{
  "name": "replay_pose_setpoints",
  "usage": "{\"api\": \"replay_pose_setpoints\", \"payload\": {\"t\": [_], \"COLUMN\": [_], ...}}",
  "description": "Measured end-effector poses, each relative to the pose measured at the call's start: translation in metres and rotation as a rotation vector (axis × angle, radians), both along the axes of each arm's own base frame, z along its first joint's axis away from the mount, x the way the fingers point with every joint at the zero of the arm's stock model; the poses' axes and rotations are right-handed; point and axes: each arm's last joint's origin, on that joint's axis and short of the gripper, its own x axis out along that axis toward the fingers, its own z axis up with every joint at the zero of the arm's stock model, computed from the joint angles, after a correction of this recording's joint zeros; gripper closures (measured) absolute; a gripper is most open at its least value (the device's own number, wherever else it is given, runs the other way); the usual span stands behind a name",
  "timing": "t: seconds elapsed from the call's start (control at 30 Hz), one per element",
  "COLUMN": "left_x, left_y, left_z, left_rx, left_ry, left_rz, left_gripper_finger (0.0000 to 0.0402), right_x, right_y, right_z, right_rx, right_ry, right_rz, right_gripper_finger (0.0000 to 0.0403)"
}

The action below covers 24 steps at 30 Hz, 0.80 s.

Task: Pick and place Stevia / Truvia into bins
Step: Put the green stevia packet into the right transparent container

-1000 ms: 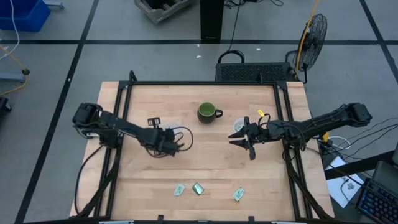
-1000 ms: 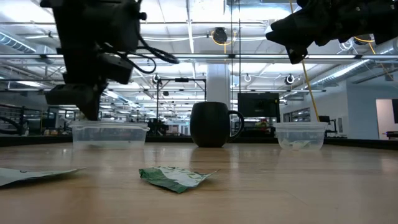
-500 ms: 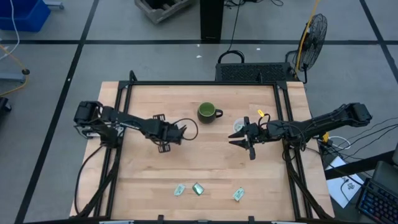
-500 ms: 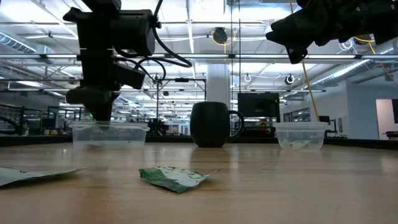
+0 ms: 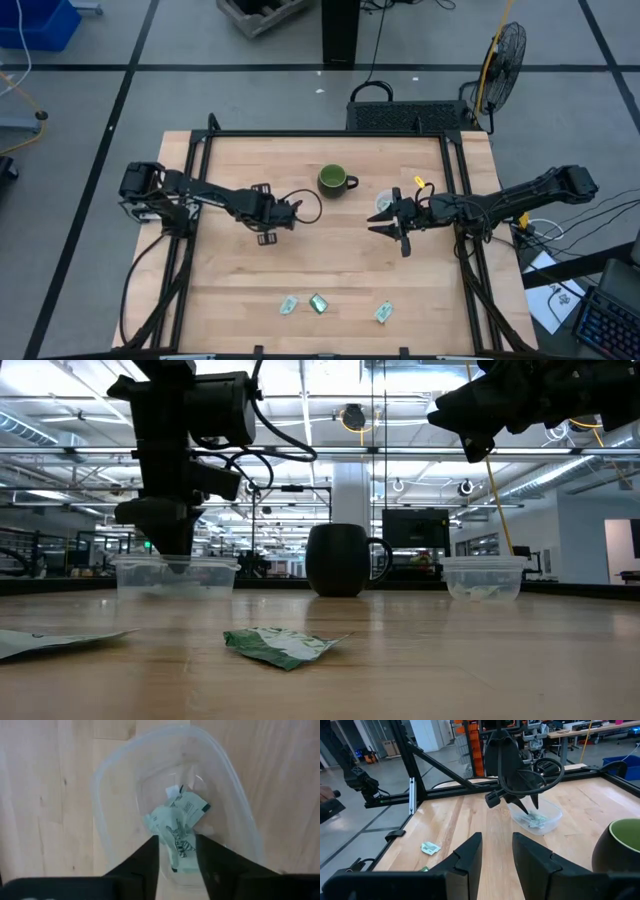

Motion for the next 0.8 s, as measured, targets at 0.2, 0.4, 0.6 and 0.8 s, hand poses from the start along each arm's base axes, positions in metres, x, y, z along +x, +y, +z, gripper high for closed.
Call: {"api": "replay_pose_setpoints", "payload": {"t": [0.2, 0.4, 0.6, 0.8], "left_x": [0.001, 0.016, 0.039, 0.05], "left_y": [-0.001, -0.002, -0.005, -0.018], "left_z": [0.003, 0.031, 0.081, 0.109], "left_rx": [0.001, 0.007, -0.053, -0.175], "left_ry": [0.005, -0.042, -0.232, -0.352], "left_rz": [-0.003, -0.002, 0.099, 0.149], "left_gripper_finger": [0.0237, 0.0249, 0.0265, 0.027], "right_x": [0.0, 0.0, 0.002, 0.006], "right_y": [0.0, 0.0, 0.0, 0.003], "right_z": [0.0, 0.0, -0.001, 0.008], "right_rx": [0.0, -0.002, -0.102, -0.102], "right_ry": [0.0, 0.0, -0.007, -0.058], "right_rz": [0.0, 0.0, 0.015, 0.022], "right_gripper_finger": [0.0303, 0.0303, 0.0303, 0.0302]}}
